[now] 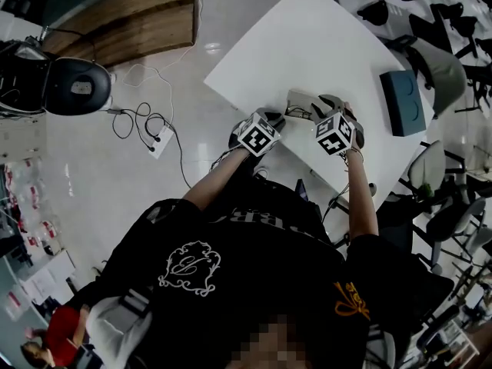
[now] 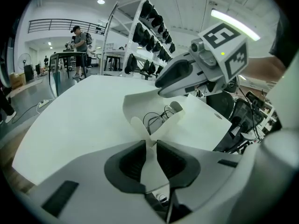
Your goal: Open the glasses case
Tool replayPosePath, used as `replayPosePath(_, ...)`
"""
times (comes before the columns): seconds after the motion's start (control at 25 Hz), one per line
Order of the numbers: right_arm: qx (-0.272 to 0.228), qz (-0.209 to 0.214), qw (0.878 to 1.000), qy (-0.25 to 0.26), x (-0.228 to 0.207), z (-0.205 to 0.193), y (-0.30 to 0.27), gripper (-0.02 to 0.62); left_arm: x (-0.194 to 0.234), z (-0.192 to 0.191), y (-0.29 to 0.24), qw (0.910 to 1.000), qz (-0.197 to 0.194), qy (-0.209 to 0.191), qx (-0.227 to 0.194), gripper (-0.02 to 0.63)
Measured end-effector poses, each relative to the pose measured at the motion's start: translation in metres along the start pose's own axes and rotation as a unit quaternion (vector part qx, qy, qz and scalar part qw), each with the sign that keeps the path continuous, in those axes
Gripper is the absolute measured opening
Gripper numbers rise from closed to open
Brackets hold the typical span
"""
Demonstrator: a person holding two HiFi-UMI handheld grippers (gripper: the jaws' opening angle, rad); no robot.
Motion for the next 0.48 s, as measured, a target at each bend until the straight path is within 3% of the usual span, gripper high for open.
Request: replayPosePath(0.48,0.023,0.009,0.999,-0.046,-0.030,0.000,-0.033,0.126,0.005,0.001,0.000,0.9998,-0.008,-0.012,0.017,0.071)
Point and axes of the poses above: the fingertips, and each gripper's own axes: y backward along the fingers, x to its left, z out of its top, the point moved 10 cm from there along y, backward along the fingers, and after that the axes turned 5 degrees about y, right-handed, at the moved point
